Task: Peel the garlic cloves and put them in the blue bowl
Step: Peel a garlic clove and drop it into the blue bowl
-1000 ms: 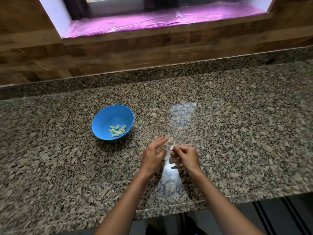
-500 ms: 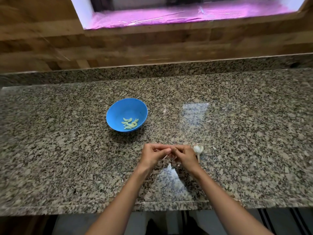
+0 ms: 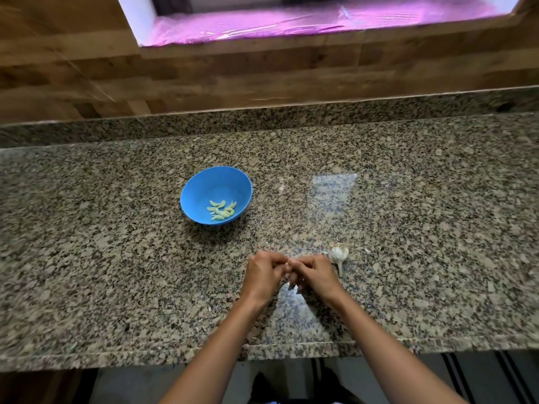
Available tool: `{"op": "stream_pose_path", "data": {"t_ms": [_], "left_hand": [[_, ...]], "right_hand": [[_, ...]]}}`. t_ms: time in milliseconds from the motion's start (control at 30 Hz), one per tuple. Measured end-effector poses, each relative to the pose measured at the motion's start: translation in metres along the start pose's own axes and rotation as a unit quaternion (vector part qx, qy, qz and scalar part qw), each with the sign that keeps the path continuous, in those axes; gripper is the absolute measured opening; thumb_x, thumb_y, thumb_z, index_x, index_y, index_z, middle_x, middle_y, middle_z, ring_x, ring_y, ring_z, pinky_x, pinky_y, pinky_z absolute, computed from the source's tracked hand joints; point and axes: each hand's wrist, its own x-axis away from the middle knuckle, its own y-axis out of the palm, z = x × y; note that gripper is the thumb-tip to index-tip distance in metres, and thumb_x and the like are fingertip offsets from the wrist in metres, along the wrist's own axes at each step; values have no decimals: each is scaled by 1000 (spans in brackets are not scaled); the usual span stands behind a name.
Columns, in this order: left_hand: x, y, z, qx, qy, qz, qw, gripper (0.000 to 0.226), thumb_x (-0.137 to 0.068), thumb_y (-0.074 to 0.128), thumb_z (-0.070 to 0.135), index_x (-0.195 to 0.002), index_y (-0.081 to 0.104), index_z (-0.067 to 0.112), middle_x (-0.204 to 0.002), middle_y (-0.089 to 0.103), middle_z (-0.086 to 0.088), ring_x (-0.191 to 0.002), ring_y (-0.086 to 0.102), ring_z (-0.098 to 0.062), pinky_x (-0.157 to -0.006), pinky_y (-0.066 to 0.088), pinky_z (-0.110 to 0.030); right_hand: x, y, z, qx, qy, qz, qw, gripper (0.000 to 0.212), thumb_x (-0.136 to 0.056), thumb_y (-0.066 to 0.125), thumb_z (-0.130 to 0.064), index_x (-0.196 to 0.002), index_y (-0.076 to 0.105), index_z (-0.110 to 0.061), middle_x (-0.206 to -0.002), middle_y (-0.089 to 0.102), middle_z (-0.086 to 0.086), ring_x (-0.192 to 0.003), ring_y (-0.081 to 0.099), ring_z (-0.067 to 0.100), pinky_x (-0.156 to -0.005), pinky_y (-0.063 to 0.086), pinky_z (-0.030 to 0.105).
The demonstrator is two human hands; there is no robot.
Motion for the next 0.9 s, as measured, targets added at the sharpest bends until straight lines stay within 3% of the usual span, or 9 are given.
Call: {"op": "stream_pose_path", "data": {"t_ms": [133,233,333,467,600,700,800,900], "left_hand": [[2,7,-3,-13,53,85,995,20,-85,66,7,-104,69,10,-98,70,-2,-84,65,-7,-76,55,-18],[3,10,3,-16,88,132,987,18,-85,65,5,-102,67,11,-96,65,5,-80,60,0,-72,49,-7],[4,14,6,-7,107,107,988,18,-83,66,3,-97,66,14,-90,59,12,-79,57,2,-73,46,-4],[1,6,-6,57,63,77,993,23,-79,72,13,-98,68,25,-97,68,9,-87,64,-4,-77,55,-19],[2,0,-12,-20,124,60,990,28,-80,72,16,-108,70,16,-106,70,1,-90,65,-5,-81,53,-17],[2,1,-14,-52,157,73,984,27,-81,71,16,-108,70,15,-100,71,0,-82,65,-4,-77,52,-16],[-1,2,-15,29,100,91,990,21,-83,70,15,-103,72,13,-95,72,1,-79,64,-2,-69,51,-12],[-2,4,-20,122,54,78,988,22,-79,73,14,-101,74,14,-93,73,1,-81,68,-10,-71,58,-31]], "right_hand": [[-1,8,-4,-120,59,43,990,20,-89,59,-19,-82,71,-4,-71,69,14,-63,63,24,-48,52,25],[0,17,-10,-220,125,73,965,21,-85,63,-26,-88,71,-6,-83,71,16,-66,63,22,-52,50,24],[0,14,-17,-274,146,89,946,14,-83,66,-18,-92,72,-8,-83,72,9,-65,64,14,-53,52,21],[2,0,-21,-290,143,52,945,16,-82,63,-7,-96,69,-3,-83,72,10,-69,68,17,-58,55,21],[1,-4,-20,-286,142,45,947,17,-79,64,-5,-95,70,-1,-88,73,13,-75,70,20,-65,56,21],[1,-2,-21,-260,137,56,954,12,-78,67,-5,-89,70,-2,-85,72,12,-71,70,18,-63,55,21],[1,-2,-23,-287,144,49,946,11,-78,65,1,-87,69,-1,-81,72,13,-69,70,18,-63,57,22],[2,-3,-24,-318,152,30,935,12,-79,64,5,-88,69,-1,-81,72,12,-71,70,18,-67,58,23]]}}
